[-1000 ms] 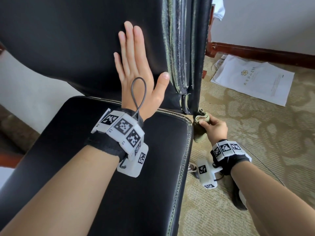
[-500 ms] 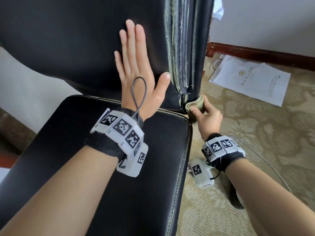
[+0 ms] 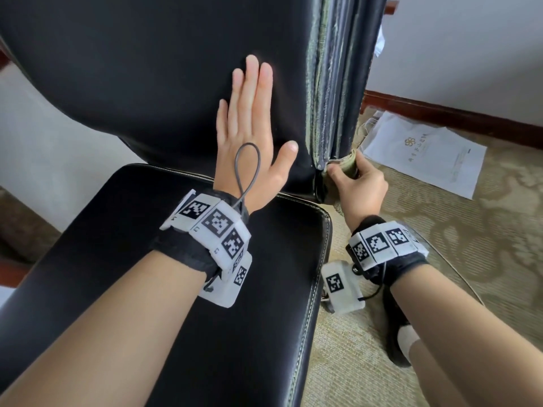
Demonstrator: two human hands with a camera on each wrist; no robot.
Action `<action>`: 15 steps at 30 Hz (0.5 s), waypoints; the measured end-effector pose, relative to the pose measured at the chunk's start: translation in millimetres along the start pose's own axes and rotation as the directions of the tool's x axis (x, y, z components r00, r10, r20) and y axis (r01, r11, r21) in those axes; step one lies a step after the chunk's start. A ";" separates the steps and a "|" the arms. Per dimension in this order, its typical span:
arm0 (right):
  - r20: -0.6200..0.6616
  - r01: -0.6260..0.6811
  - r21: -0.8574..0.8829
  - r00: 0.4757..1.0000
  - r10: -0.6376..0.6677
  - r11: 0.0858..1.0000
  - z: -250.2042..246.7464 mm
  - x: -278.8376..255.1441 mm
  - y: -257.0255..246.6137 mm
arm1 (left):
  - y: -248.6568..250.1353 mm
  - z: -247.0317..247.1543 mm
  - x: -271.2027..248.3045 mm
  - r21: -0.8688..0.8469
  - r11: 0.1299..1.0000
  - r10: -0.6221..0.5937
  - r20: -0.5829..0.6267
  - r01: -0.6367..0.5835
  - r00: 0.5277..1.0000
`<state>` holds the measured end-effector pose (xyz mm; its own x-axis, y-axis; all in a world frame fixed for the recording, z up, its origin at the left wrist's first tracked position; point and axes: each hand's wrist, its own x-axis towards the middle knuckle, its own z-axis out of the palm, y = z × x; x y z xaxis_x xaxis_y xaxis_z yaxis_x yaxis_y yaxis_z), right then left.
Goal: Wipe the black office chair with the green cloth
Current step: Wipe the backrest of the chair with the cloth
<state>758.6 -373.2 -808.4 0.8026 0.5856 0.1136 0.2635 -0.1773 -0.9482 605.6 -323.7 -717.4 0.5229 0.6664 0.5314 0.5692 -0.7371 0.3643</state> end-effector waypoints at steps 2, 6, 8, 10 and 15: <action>-0.003 0.006 -0.027 1.000 -0.006 1.000 4.9 0.5 2.8 | -0.5 0.9 1.0 -0.004 1.000 -0.001 -0.010 0.001 1.000; -0.003 -0.006 -0.044 1.000 0.006 0.999 13.0 6.0 11.9 | -0.8 3.8 3.0 -0.024 1.000 -0.013 -0.028 0.012 1.000; 0.009 0.000 -0.052 1.000 0.000 0.999 15.6 6.6 15.8 | -1.3 3.6 4.3 -0.029 0.999 -0.015 -0.035 0.014 0.999; 0.021 0.006 -0.058 1.000 -0.005 0.998 17.3 6.0 19.9 | -2.5 3.5 4.7 -0.034 0.999 -0.014 -0.039 0.013 0.999; 0.154 -0.133 -0.146 0.976 0.155 0.980 19.3 11.8 38.2 | -5.2 4.9 7.1 -0.012 1.000 -0.018 -0.051 0.017 0.999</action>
<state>767.8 -357.8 -848.9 0.7415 0.6659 -0.0822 0.2297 -0.3671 -0.9014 609.5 -314.6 -719.3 0.4796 0.6728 0.5633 0.5702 -0.7270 0.3827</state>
